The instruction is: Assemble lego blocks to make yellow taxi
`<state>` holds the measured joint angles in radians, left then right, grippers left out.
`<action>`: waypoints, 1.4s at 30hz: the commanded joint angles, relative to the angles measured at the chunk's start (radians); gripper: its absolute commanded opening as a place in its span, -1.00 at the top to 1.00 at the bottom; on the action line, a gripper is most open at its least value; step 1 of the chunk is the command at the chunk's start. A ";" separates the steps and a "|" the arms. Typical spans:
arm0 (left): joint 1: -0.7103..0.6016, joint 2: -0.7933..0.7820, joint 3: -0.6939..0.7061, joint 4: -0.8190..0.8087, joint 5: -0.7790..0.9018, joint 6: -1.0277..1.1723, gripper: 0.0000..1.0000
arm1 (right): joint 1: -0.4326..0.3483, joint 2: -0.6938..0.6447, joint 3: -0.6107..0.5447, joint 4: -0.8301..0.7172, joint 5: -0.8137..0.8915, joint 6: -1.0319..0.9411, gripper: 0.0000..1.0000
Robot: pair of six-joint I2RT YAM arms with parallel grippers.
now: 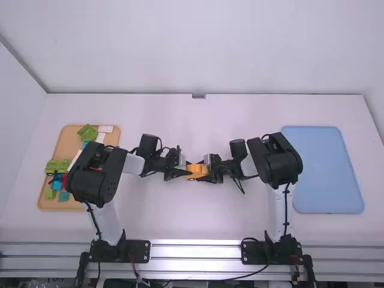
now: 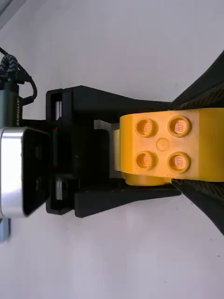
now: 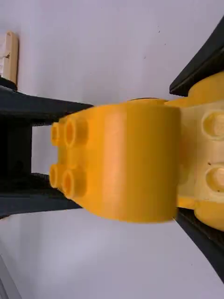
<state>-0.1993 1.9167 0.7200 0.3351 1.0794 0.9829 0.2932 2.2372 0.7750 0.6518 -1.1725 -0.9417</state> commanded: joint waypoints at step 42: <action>-0.130 0.016 0.008 -0.117 -0.362 -0.089 0.96 | 0.035 0.014 0.011 -0.002 0.027 -0.009 0.27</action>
<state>-0.2878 1.8835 0.7597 0.2504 0.8837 0.8841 0.2955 2.2372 0.7750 0.6487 -1.1610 -0.9077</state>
